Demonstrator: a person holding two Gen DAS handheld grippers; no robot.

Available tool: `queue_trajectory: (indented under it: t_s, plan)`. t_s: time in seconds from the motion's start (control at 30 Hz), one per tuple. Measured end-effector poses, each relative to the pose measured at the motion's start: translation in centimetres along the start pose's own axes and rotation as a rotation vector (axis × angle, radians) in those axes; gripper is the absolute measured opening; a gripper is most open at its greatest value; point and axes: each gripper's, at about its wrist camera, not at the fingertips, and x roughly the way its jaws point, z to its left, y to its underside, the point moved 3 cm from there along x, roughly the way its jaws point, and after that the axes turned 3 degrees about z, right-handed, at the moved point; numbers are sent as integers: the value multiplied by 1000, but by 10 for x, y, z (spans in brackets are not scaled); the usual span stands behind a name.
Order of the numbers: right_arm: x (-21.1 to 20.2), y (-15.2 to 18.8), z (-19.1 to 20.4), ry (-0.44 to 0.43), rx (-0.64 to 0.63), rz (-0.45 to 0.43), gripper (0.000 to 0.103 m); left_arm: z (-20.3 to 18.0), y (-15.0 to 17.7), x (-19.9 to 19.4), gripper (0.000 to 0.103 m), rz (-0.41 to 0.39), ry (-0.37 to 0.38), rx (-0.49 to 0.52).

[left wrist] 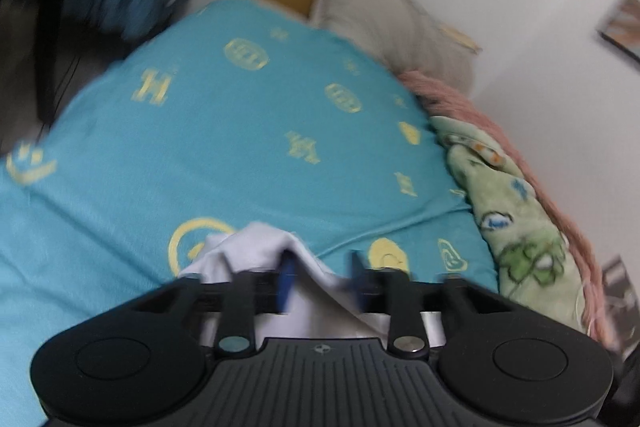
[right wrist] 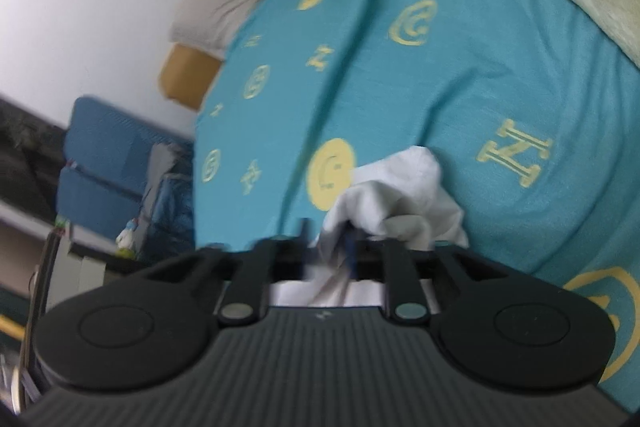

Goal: Fold clothes
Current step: 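Open both grippers and release the folded white T-shirt on the bed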

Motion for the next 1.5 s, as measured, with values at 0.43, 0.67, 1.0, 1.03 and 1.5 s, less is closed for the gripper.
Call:
queue_trajectory:
  t_s: [0.43, 0.67, 1.0, 1.03, 1.5]
  plan:
    - [-8, 27, 24, 103, -337, 22, 33, -29, 23, -1, 73, -22, -101, 283]
    - [40, 21, 15, 233, -499, 17, 29, -16, 34, 29, 73, 39, -150, 313]
    - [39, 24, 16, 246, -525, 20, 29, -24, 49, 37, 72, 59, -161, 375]
    - [36, 25, 18, 250, -526, 21, 29, -25, 50, 38, 72, 60, -162, 380]
    - [-34, 74, 31, 283, -550, 26, 31, -41, 96, -37, 72, 39, -170, 398]
